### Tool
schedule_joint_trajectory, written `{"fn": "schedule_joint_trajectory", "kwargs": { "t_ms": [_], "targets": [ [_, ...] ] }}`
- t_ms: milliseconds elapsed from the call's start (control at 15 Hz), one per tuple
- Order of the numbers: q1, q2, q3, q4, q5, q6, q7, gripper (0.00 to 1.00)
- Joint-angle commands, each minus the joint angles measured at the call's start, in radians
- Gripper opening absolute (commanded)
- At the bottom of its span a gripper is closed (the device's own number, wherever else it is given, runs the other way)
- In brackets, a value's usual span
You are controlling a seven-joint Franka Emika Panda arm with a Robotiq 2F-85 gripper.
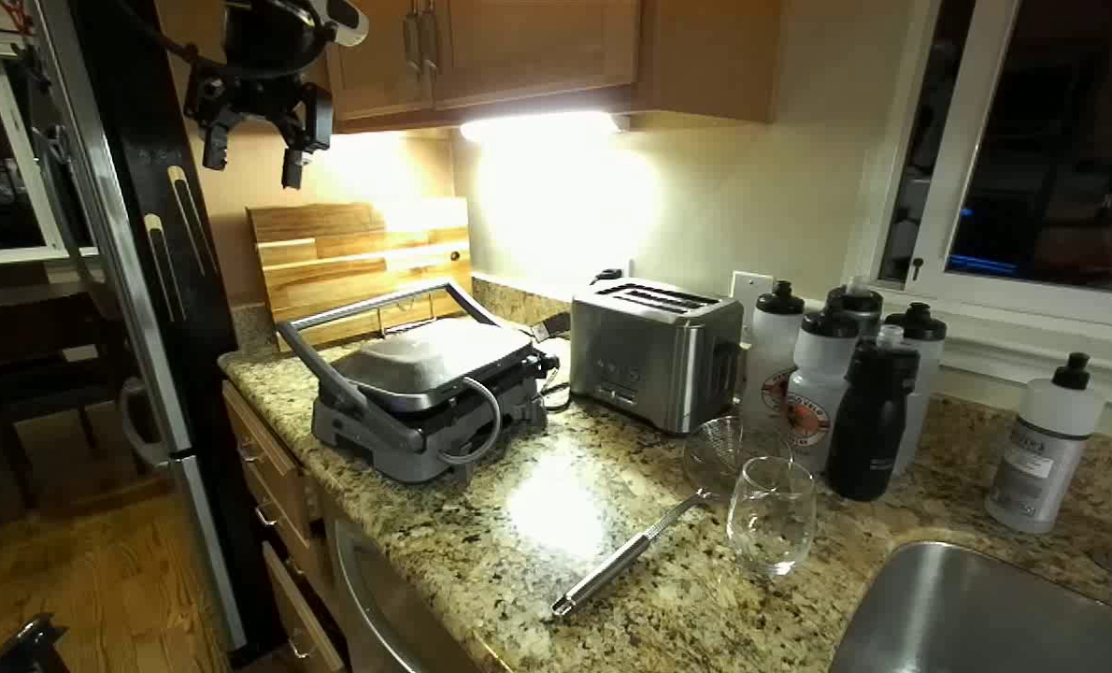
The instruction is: Open the sandwich maker
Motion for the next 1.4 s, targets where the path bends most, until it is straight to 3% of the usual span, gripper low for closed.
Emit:
{"fn": "schedule_joint_trajectory", "kwargs": {
  "t_ms": [0,333,800,1067,1333],
  "targets": [
    [-0.014,0.001,0.012,0.002,0.003,-0.002,-0.002,1.00],
    [-0.015,0.009,0.013,0.006,0.005,0.001,-0.001,1.00],
    [-0.040,0.141,0.024,0.115,0.042,0.041,0.233,1.00],
    [-0.032,0.234,0.034,0.193,0.067,0.151,0.351,1.00],
    [-0.012,0.318,0.062,0.232,-0.007,0.333,0.408,1.00]
  ]
}}
